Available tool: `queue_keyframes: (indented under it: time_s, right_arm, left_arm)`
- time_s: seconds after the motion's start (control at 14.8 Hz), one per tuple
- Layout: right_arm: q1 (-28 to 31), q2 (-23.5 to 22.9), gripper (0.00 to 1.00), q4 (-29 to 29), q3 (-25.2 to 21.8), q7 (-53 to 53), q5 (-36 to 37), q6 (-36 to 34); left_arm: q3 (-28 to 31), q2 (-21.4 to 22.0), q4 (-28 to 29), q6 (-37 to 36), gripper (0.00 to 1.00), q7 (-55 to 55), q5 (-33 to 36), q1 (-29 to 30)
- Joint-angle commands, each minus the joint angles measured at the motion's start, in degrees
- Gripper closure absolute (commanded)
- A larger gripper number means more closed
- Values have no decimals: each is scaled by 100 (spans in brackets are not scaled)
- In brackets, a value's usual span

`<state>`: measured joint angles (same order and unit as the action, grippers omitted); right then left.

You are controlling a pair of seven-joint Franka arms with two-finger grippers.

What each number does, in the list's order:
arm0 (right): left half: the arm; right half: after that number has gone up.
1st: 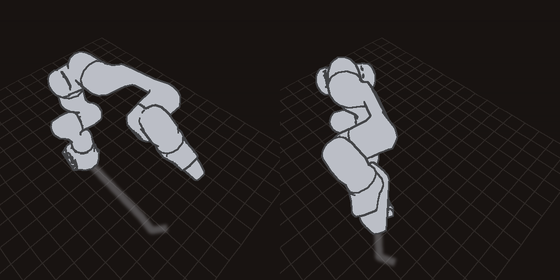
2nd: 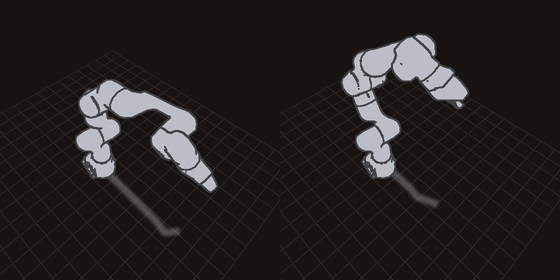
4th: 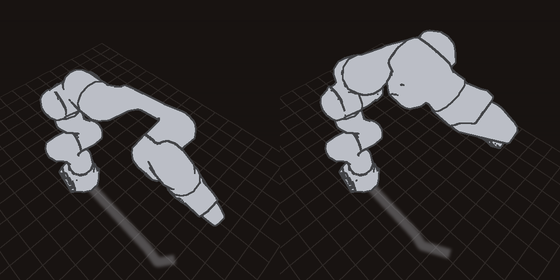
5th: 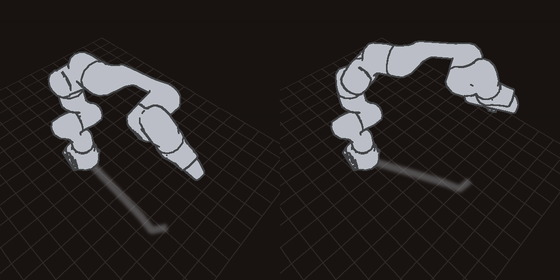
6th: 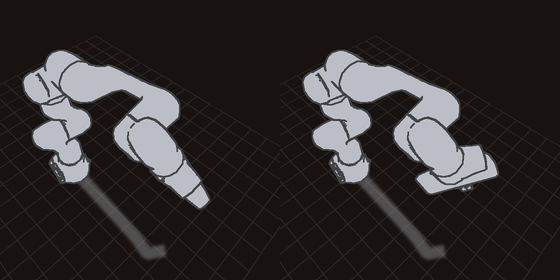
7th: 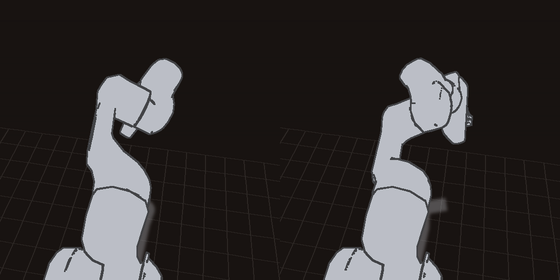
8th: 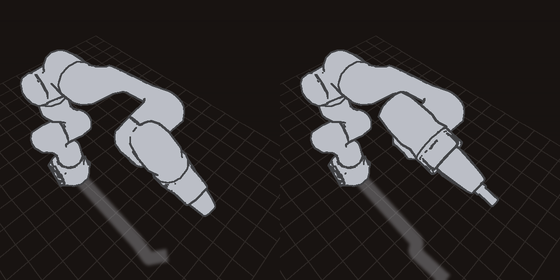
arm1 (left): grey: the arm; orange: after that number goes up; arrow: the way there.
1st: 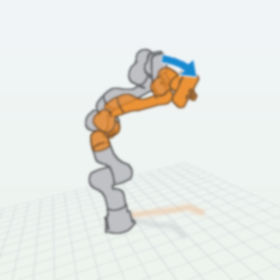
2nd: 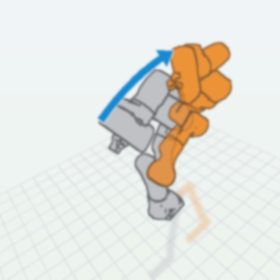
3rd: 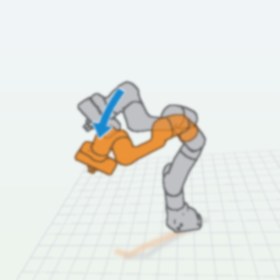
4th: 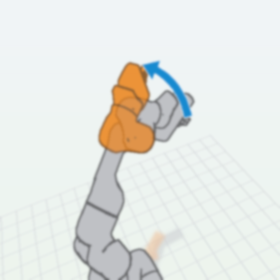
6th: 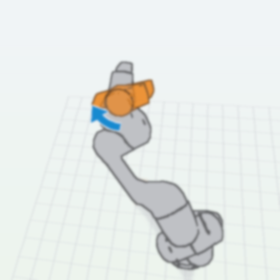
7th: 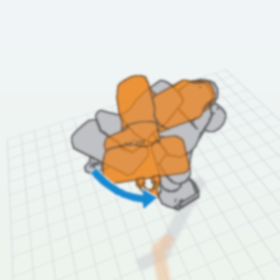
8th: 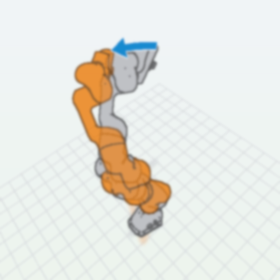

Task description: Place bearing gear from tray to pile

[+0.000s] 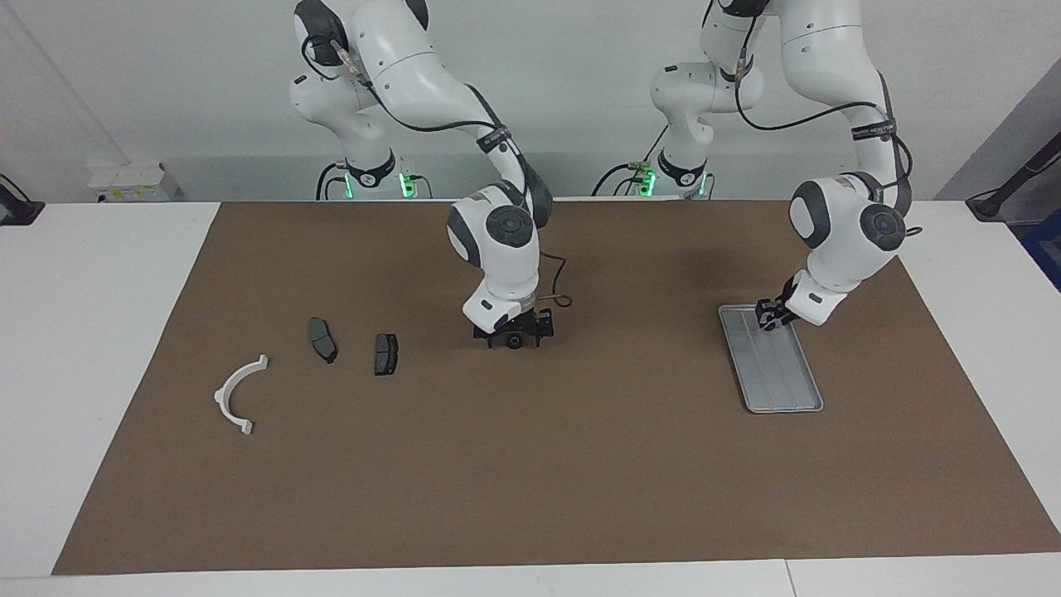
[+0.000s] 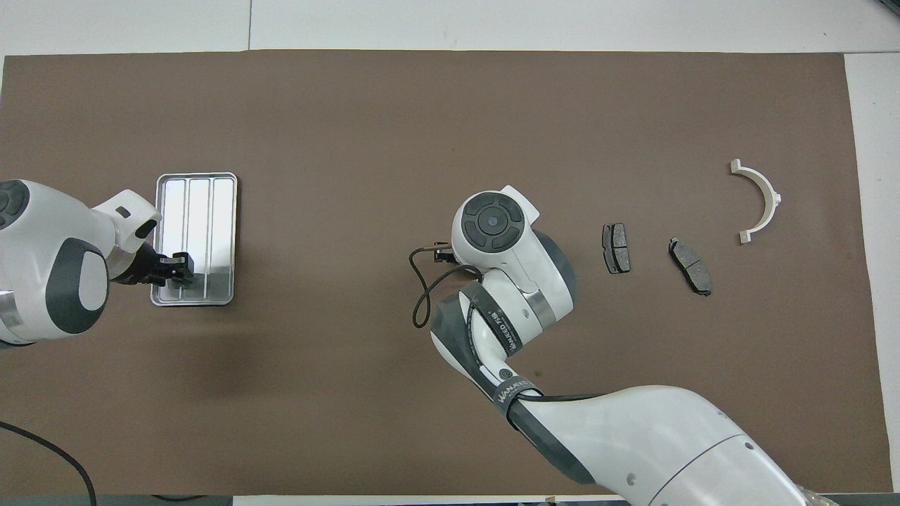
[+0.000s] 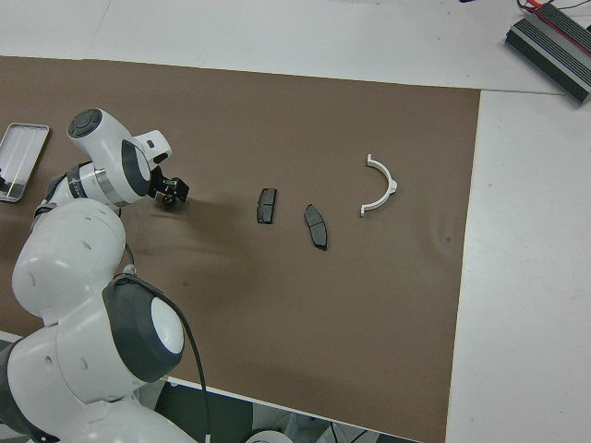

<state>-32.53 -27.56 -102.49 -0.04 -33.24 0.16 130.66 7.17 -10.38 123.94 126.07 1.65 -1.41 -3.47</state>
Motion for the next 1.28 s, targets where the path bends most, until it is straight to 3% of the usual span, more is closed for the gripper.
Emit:
queue_keyframes:
  time_s: [0.0,0.07,0.2,0.27,0.47,0.68,0.95,1.22]
  right_arm:
    - [10,40,38,-87,30,90,-95,74]
    - [1,49,60,-87,30,81,-95,65]
    - [-17,49,95,-69,30,72,-95,39]
    - [-17,49,100,-43,30,72,-95,30]
    - [53,84,100,79,21,133,-7,-57]
    - [421,259,100,614,-14,554,11,-794]
    - [1282,453,100,1326,-5,1598,-51,-1340]
    - [2301,436,100,1785,13,3205,-77,-1675]
  left_arm:
    - [4,212,245,128,49,-139,105,-5]
    - [4,221,262,128,49,-139,105,-4]
    - [4,221,271,137,50,-139,105,-4]
    - [4,221,271,146,52,-139,105,-4]
    - [4,221,289,146,63,-139,105,-4]
    - [4,204,236,137,78,-139,105,-4]
    - [-23,133,-132,-73,80,-322,97,-57]
    - [-32,107,-659,-459,80,-1628,53,-828]
